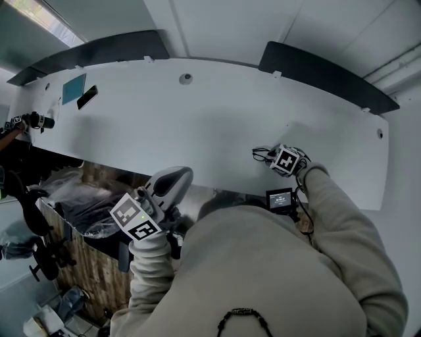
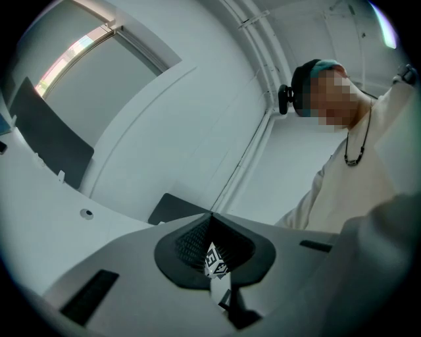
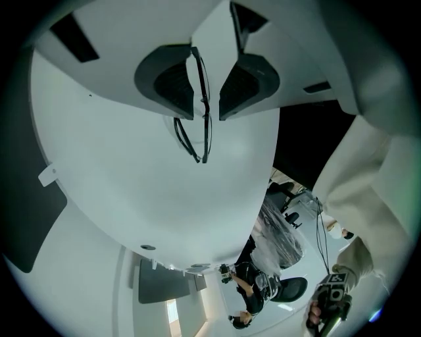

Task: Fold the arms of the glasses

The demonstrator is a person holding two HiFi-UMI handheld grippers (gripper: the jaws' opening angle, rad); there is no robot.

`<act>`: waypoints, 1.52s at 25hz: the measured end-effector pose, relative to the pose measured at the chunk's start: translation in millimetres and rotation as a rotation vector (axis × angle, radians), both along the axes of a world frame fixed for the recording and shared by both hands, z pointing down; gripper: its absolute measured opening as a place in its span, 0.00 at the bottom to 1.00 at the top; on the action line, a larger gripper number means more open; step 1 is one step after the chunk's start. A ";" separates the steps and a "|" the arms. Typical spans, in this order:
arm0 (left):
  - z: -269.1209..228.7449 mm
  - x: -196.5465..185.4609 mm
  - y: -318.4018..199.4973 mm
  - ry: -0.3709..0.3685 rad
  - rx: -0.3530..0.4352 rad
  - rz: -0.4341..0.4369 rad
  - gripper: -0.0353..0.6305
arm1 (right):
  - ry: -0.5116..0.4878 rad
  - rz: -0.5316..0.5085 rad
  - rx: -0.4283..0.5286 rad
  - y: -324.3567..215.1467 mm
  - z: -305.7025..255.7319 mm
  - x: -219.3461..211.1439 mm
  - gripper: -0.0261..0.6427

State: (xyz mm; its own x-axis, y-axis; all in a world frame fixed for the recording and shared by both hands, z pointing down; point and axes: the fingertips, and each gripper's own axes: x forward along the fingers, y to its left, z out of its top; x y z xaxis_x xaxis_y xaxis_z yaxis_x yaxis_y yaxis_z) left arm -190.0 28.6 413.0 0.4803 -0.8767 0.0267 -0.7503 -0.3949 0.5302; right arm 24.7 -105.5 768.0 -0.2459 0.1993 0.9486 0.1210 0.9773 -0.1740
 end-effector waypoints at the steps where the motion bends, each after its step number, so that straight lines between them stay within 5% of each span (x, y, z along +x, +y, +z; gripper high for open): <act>1: -0.2 0.2 -1.3 0.000 0.002 0.005 0.06 | -0.013 0.003 0.008 -3.0 -3.2 -1.7 0.20; 10: -8.4 11.9 -17.1 -0.013 0.040 0.072 0.06 | -0.183 0.091 0.059 -12.4 -70.4 -18.3 0.24; 15: -16.9 28.0 -31.8 -0.037 0.066 0.132 0.06 | -0.440 0.273 0.137 -24.7 -138.9 -39.0 0.14; 26: -37.4 68.1 -71.3 -0.134 0.108 0.249 0.06 | -0.969 0.628 0.042 -26.7 -318.0 -19.3 0.07; 31: -42.4 86.3 -87.0 -0.189 0.127 0.289 0.06 | -1.104 0.642 0.079 -11.8 -375.1 -2.7 0.07; 38: -42.6 110.7 -89.6 -0.192 0.138 0.348 0.06 | -1.156 0.629 0.099 1.8 -394.5 10.0 0.07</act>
